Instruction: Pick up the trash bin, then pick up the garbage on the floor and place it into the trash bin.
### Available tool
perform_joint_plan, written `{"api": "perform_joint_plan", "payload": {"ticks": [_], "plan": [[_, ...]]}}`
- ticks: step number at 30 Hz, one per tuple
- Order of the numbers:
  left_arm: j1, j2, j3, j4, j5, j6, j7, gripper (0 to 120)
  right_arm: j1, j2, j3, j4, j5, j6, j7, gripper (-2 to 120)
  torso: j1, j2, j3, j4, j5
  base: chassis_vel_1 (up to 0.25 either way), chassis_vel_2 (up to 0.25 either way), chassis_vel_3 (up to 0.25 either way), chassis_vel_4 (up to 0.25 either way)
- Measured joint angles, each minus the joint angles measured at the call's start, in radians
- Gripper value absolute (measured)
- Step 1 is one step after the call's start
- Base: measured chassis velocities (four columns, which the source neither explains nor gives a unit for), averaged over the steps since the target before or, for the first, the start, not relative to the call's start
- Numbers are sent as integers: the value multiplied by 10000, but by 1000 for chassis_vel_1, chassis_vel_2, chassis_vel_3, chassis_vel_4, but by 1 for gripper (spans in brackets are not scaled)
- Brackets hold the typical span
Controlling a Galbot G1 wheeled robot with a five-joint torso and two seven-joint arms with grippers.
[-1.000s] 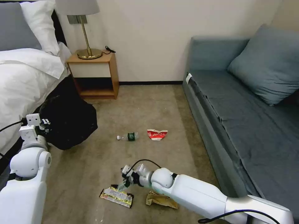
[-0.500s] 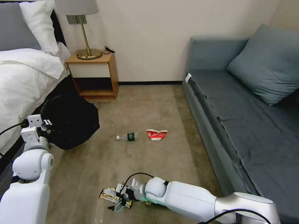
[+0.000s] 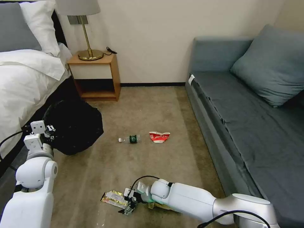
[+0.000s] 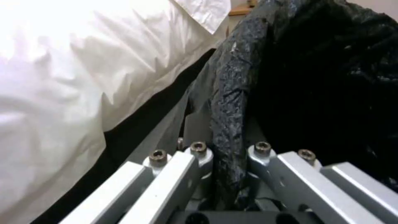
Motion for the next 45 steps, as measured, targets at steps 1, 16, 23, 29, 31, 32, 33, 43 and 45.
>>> {"api": "perform_joint_plan", "payload": {"ticks": [1, 16, 23, 29, 31, 32, 33, 43, 45], "plan": [[12, -19, -4, -12, 9, -7, 0, 4, -5, 45, -16, -142, -62, 59, -39, 100, 0, 0, 0, 0, 0, 0, 0, 0, 0], [117, -142, -44, -55, 11, -114, 13, 4, -112, 231, 169, -1050, -542, 316, -315, 100, 0, 0, 0, 0, 1, 0, 0, 0, 0], [119, -132, -46, -35, -31, -153, 24, 4, -151, 249, 286, -1301, -676, 399, -472, 93, -1, 1, -1, -2, 1, 0, 0, 0, 0], [73, -122, -48, 43, -43, -172, 27, 4, -141, 322, 391, -1507, -768, 503, -564, 74, -1, 3, -3, -6, -2, 0, 0, 0, 0], [39, -139, -24, 43, -45, -173, 29, 4, -135, 330, 400, -1525, -772, 508, -573, 64, -1, 4, -3, -7, -1, 0, 0, 0, 0], [22, -142, -14, 42, -47, -173, 30, 4, -132, 332, 403, -1534, -774, 517, -587, 61, -1, 3, -3, -7, -1, 0, 0, 0, 0], [22, -142, -14, 42, -47, -173, 30, 4, -132, 332, 403, -1534, -774, 517, -587, 61, -1, 3, -3, -7, -1, 0, 0, 0, 0], [23, -99, -29, 41, -71, -173, 45, 4, -76, 327, 563, -1547, -812, 593, -797, 29, 0, 0, 1, 6, 3, 0, 0, 0, 0], [68, -114, -44, 47, -71, -196, 46, 4, -14, 203, 714, -1310, -833, 574, -813, 19, 0, -2, 3, 7, -1, 0, 0, 0, 0]]}}
